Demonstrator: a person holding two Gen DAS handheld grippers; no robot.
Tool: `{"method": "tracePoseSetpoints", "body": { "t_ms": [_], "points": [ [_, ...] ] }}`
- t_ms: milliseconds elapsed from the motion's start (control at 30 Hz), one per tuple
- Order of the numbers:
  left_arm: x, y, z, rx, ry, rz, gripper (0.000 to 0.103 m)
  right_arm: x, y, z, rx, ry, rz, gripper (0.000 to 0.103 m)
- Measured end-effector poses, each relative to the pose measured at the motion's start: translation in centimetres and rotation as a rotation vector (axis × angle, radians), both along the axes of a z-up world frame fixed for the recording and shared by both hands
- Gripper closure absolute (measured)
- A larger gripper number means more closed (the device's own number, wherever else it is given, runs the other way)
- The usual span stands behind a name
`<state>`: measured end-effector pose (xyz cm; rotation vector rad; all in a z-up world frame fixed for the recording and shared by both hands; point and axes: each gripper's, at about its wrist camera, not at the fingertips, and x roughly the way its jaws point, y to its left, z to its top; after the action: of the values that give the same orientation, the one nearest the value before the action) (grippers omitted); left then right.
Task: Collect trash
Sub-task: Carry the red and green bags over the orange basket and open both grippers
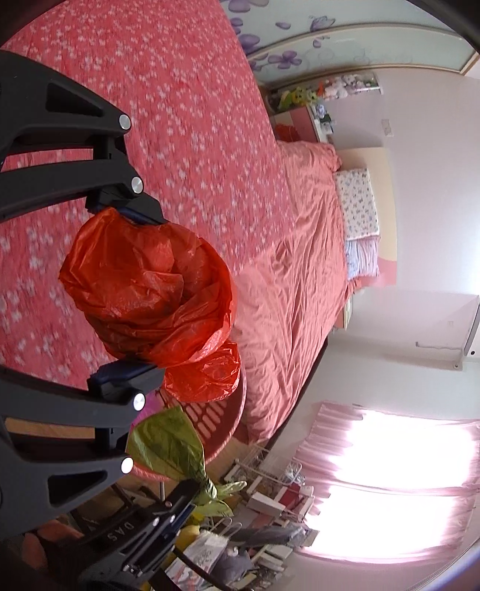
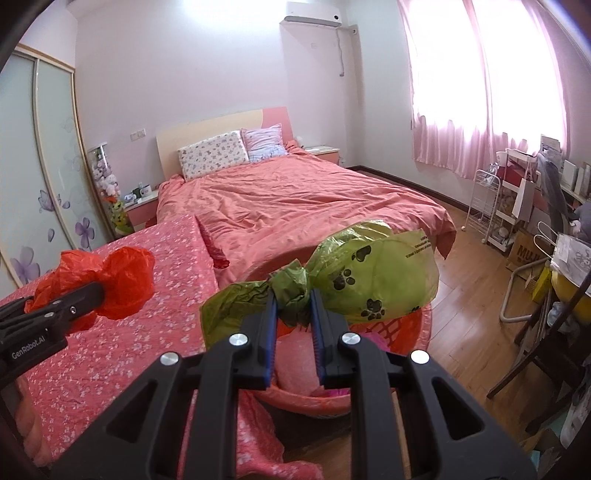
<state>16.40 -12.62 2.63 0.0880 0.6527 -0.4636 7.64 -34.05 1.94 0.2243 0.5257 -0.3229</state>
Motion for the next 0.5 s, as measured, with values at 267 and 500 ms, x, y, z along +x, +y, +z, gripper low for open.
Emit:
{"method": "tracePoseSetpoints", "body": {
  "t_ms": [267, 500],
  "points": [
    [0.2, -3.1, -0.8, -0.019, 0.013, -0.049, 0.045, -0.1, -2.1, -0.7, -0.015, -0.025, -0.031, 0.085],
    [1.1, -5.2, -1.8, -0.027, 0.044, -0.076, 0.045, 0.5, -4.6, -1.6, -0.003, -0.019, -0.068, 0.085]
  ]
}}
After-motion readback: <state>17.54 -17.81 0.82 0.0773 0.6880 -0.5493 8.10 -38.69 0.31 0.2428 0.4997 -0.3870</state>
